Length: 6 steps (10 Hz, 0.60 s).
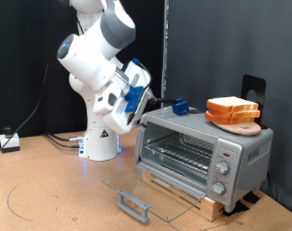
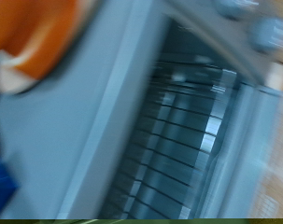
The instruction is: Make a piece of toast with the oven
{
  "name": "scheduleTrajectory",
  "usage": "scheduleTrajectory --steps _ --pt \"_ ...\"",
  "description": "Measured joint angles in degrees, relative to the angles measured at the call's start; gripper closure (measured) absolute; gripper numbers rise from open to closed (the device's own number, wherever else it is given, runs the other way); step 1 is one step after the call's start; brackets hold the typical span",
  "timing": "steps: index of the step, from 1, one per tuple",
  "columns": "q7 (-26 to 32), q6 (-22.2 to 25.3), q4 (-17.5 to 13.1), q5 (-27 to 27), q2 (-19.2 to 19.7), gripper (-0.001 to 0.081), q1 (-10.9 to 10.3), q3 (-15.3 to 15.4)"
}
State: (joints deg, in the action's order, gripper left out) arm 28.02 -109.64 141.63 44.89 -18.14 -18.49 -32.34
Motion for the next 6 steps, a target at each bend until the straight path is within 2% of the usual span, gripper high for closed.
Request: scheduleTrajectory --steps 2,3,4,5,6 --pt "8.16 7.75 -0.74 -3.86 -2.71 -0.0003 -1.22 0.39" --pt "9.98 12.96 -1.63 -7.51 -3.85 -0.0003 -1.69 0.94" --pt "11.28 15.77 -2.60 -10.05 -4.28 -0.0003 -1.94 1.33" --pt "10.75 14.64 -2.28 -8.98 -4.26 -0.0003 -1.89 1.32" --pt "13.78 15.12 -2.27 -7.53 -4.48 -0.0003 -2.32 1.35"
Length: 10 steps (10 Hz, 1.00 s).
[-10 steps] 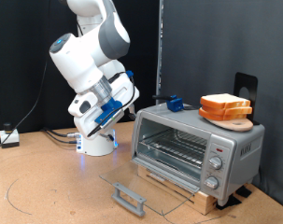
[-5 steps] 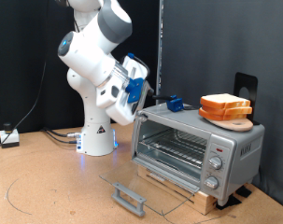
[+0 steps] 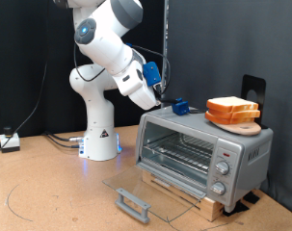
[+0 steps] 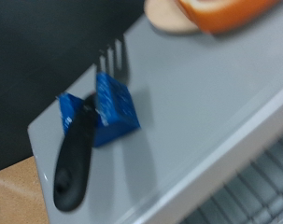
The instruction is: Make a piece of toast with the oven
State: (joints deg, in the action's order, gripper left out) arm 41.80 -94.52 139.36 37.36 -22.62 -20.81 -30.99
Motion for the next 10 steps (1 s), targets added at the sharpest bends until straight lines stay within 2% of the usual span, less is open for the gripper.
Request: scheduleTrajectory --steps 3,4,6,7,8,10 --pt "14.00 2.61 -0.55 0.36 -3.58 -0.0003 -3.12 1.17" --pt "16.45 0.93 -0.32 -0.45 -5.46 -0.0003 -3.30 2.70" --pt "16.79 0.65 -0.13 -1.80 -9.31 -0.0003 -3.36 6.04" --pt "15.14 3.33 -0.60 -1.95 -10.64 -0.0003 -3.46 7.16" --pt "14.10 4.92 -1.08 -1.96 -10.87 -0.0003 -3.46 7.49" --pt "16.35 3.24 -0.57 -4.18 -11.30 -0.0003 -3.43 8.49"
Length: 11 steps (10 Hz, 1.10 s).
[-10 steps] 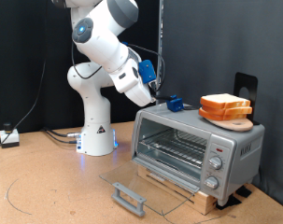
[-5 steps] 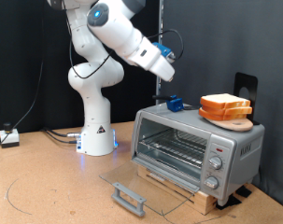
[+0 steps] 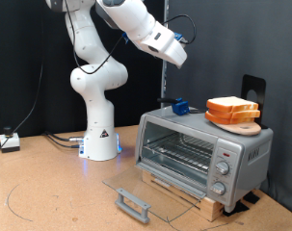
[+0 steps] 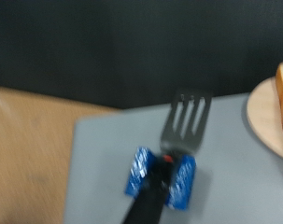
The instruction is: Make a piece of toast with the oven
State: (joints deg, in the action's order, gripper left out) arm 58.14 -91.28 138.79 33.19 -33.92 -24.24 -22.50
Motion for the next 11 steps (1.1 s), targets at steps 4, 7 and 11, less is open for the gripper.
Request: scheduleTrajectory --steps 4,7,11 --pt "-0.24 -9.50 4.40 -8.72 -9.38 -0.0003 1.45 9.62" --pt "-7.13 -11.11 6.86 -8.09 -13.27 -0.0003 5.36 10.38" --pt "-7.58 -3.66 5.48 -4.04 -11.09 -0.0003 4.19 5.65"
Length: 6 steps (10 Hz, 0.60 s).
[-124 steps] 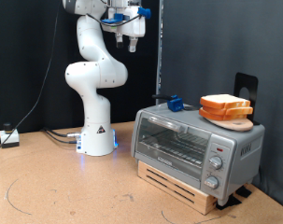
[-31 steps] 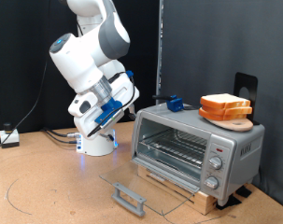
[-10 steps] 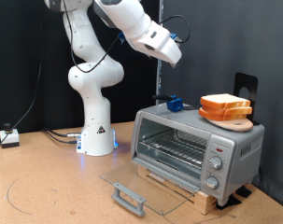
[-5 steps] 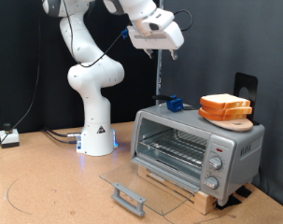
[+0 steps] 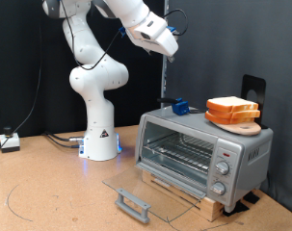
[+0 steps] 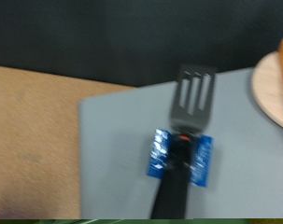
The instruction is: Make a piece of toast with the oven
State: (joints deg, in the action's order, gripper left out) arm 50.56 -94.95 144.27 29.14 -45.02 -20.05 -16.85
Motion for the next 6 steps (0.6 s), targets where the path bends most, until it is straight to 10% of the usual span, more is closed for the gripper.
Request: scheduleTrajectory --steps 4,6 --pt "-5.55 -18.41 9.47 -1.44 -4.10 -0.0003 3.70 9.62" --pt "-6.04 -20.09 14.03 -1.57 -5.84 -0.0003 4.03 12.55"
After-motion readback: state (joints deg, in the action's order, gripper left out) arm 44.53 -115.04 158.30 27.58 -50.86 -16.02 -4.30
